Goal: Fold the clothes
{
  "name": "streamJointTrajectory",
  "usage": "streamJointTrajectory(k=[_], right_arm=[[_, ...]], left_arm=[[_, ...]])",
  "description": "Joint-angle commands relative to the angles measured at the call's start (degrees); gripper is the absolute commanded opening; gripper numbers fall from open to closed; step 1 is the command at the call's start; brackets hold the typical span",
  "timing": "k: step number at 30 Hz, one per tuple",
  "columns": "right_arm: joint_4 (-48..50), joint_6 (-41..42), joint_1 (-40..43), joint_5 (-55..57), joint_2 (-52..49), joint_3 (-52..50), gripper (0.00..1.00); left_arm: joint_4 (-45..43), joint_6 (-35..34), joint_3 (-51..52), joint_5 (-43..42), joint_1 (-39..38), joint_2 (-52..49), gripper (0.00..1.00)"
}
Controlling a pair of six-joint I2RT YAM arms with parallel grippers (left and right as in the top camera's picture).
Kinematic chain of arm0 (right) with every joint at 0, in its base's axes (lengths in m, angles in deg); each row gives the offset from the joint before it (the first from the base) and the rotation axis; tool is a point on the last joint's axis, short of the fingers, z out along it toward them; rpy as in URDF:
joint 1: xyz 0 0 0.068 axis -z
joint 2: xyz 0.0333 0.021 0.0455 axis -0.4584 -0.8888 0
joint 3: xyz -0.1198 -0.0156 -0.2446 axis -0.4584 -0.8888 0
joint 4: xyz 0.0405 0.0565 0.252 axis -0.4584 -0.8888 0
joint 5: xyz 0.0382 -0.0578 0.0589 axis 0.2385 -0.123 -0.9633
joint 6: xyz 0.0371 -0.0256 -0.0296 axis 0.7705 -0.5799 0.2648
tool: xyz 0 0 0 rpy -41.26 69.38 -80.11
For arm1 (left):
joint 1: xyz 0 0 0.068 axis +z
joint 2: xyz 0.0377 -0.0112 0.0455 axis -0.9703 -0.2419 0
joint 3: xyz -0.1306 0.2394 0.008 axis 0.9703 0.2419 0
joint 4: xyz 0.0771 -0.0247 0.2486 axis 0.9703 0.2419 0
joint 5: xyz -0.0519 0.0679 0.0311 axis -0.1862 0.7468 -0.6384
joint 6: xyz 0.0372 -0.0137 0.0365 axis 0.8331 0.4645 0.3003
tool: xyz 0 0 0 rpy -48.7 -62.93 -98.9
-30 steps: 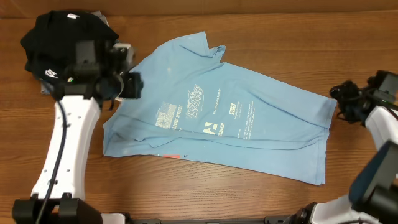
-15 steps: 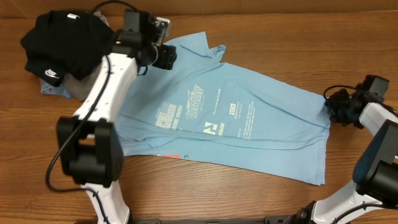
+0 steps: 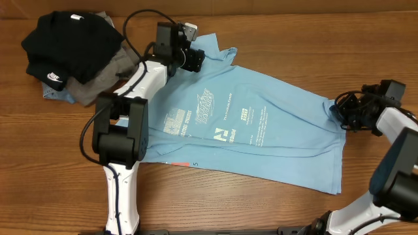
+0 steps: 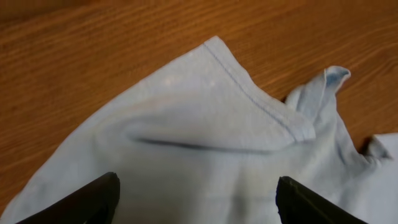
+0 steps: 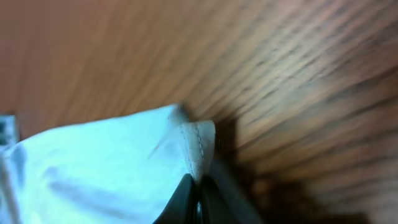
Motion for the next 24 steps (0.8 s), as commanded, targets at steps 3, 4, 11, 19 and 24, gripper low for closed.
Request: streamJointTrajectory(k=[3, 4, 11, 19, 24], right_arm=[[-2.43, -2.12, -0.46, -5.20, 10.19, 0.79, 0.04], [-3.28, -2.12, -0.68, -5.49, 11.78, 0.79, 0.04], [-9.55, -2.10, -3.13, -5.44, 19.76, 0.79, 0.04], [-11.15, -2.12, -4.48, -5.38, 22.73, 0.79, 0.04], [-11.41, -2.05, -4.48, -3.96, 22.73, 0.76, 0.04]], left_arm=[[-7.80, -1.05, -1.29, 0.70, -0.68, -2.99, 0.76], [-9.42, -1.20, -1.29, 0.66, -0.68, -3.65, 0.75], [-12.81, -6.60, -1.29, 0.85, -0.74, -8.26, 0.63], [-13.62, -12.02, -1.44, 0.83, -0.74, -9.66, 0.04], [-13.90, -19.45, -1.99, -5.84, 1.38, -7.58, 0.04]])
